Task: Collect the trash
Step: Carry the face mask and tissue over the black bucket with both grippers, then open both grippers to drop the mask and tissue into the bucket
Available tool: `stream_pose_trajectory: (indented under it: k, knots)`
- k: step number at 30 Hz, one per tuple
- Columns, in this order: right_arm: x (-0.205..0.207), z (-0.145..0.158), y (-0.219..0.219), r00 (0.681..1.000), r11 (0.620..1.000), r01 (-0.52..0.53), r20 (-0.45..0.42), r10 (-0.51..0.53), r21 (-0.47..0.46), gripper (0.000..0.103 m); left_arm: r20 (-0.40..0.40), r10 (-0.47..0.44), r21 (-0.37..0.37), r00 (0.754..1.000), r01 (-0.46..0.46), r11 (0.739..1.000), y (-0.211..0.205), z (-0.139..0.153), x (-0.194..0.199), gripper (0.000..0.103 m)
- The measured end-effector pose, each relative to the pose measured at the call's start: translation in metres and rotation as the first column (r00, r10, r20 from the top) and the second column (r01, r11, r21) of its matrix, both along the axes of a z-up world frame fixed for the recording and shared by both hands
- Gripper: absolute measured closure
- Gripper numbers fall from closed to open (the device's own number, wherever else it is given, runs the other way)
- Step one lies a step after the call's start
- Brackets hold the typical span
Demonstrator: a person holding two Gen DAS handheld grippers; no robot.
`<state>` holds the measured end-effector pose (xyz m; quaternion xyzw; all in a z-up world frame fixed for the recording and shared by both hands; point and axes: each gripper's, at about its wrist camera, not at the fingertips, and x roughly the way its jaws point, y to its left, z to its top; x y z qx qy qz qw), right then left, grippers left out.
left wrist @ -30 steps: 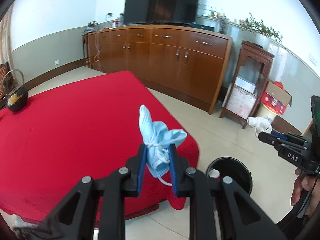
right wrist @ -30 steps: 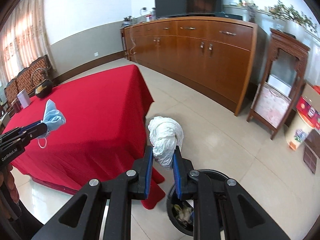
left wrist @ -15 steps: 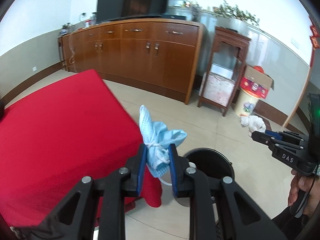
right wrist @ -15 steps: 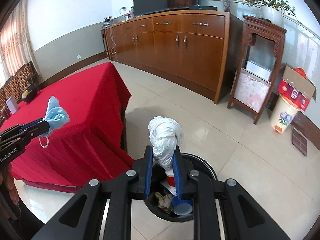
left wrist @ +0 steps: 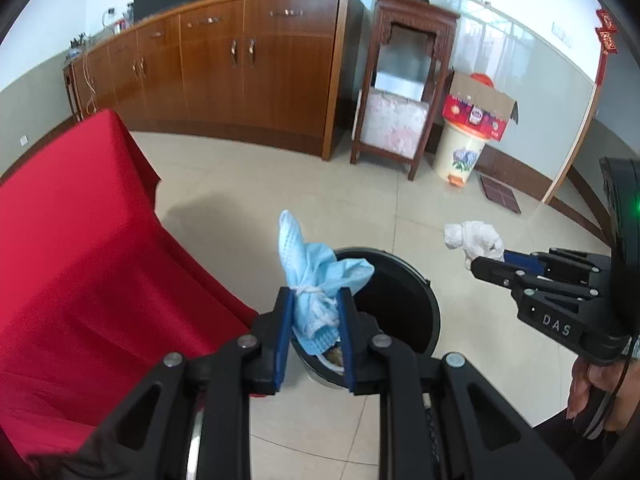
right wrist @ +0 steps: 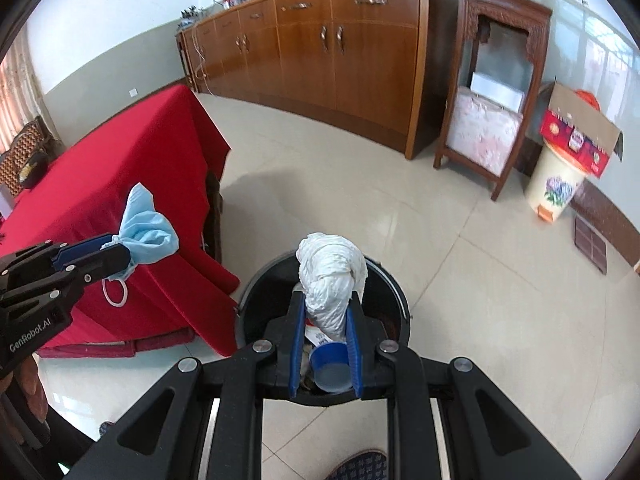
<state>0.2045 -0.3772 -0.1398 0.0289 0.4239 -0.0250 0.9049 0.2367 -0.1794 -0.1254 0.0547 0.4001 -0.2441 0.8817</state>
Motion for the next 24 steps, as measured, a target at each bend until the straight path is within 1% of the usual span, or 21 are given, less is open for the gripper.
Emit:
stream_pose_trajectory:
  k: [4,8,14,19,21,22,23,24]
  knots:
    - [0.008,-0.025,-0.008,0.999,1.0,0.015,-0.045,-0.014,0.015,0.083,-0.041,-0.007,0.002,0.999,0.007,1.0,-0.013,-0.019,0.005,0.08]
    - [0.016,-0.05,-0.015,0.995,1.0,0.013,-0.096,-0.011,0.015,0.083,-0.068,-0.037,0.016,0.997,0.038,0.999,-0.03,-0.036,0.01,0.08]
    - [0.033,-0.086,-0.023,0.987,1.0,-0.019,-0.16,0.02,0.012,0.083,-0.131,-0.058,0.044,0.99,0.064,0.997,-0.049,-0.07,0.024,0.08]
    - [0.048,-0.11,-0.026,0.98,0.999,-0.039,-0.194,0.044,0.03,0.082,-0.161,-0.053,0.064,0.986,0.064,0.996,-0.055,-0.092,0.036,0.08]
    - [0.053,-0.117,-0.025,0.98,0.998,-0.05,-0.19,0.055,0.031,0.081,-0.156,-0.051,0.052,0.986,0.06,0.997,-0.054,-0.097,0.039,0.076]
    - [0.056,-0.12,-0.025,0.982,0.998,-0.061,-0.177,0.064,0.023,0.079,-0.143,-0.048,0.042,0.989,0.055,0.998,-0.053,-0.098,0.039,0.071]
    - [0.058,-0.122,-0.025,0.983,0.998,-0.057,-0.172,0.057,0.004,0.061,-0.125,-0.031,0.055,0.992,0.038,0.998,-0.053,-0.099,0.038,0.049]
    - [0.059,-0.122,-0.028,0.987,0.999,-0.02,-0.162,0.014,-0.035,0.025,-0.097,0.006,0.086,0.995,0.002,0.996,-0.049,-0.098,0.035,0.023]
